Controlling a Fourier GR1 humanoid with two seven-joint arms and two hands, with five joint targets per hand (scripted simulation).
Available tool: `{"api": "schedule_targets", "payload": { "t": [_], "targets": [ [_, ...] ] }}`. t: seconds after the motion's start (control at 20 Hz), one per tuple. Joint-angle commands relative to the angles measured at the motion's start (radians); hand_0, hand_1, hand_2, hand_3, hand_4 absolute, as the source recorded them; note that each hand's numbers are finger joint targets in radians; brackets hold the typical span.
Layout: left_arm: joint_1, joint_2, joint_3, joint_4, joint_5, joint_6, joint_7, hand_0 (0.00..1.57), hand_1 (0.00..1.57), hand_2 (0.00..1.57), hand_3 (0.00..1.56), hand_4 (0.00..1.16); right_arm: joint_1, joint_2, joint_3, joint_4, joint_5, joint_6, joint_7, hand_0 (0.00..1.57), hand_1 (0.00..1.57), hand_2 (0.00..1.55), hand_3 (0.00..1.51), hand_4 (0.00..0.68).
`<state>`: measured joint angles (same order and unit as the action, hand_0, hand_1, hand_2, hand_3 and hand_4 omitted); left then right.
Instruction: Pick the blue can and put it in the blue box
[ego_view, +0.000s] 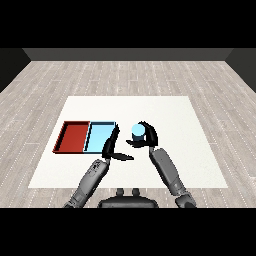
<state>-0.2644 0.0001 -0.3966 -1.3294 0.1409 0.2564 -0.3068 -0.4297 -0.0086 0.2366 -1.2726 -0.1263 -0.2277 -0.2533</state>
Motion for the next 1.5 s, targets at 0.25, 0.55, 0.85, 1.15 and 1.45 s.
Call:
{"api": "schedule_targets", "payload": {
  "t": [0.25, 0.55, 0.85, 1.15, 1.45],
  "targets": [
    [-0.129, 0.000, 0.004, 0.186, 0.133, -0.003, -0.046, 0.00, 0.00, 0.00, 0.00, 0.00, -0.055, -0.001, -0.013, -0.018, -0.028, 0.031, 0.039, 1.45, 1.45, 1.47, 1.37, 0.553],
    [-0.166, 0.000, -0.064, 0.260, 0.183, 0.048, -0.095, 0.00, 0.00, 0.00, 0.00, 0.00, 0.006, 0.008, 0.049, -0.103, -0.004, 0.005, 0.077, 1.44, 1.44, 1.46, 1.37, 0.553],
    [-0.186, 0.000, -0.192, 0.313, 0.251, 0.139, -0.144, 0.00, 0.00, 0.00, 0.00, 0.00, -0.023, 0.009, 0.146, -0.036, -0.069, -0.095, 0.016, 1.43, 1.43, 1.46, 1.38, 0.559],
    [-0.210, 0.000, -0.152, 0.275, 0.233, 0.142, -0.071, 0.00, 0.00, 0.00, 0.00, 0.00, -0.082, 0.009, 0.209, 0.062, -0.143, -0.112, -0.061, 1.43, 1.43, 1.46, 1.37, 0.552],
    [-0.217, 0.000, -0.222, 0.190, 0.232, 0.222, 0.014, 0.00, 0.00, 0.00, 0.00, 0.00, -0.022, 0.009, 0.214, 0.004, -0.104, -0.094, -0.061, 1.43, 1.43, 1.46, 1.38, 0.551]
  ]
}}
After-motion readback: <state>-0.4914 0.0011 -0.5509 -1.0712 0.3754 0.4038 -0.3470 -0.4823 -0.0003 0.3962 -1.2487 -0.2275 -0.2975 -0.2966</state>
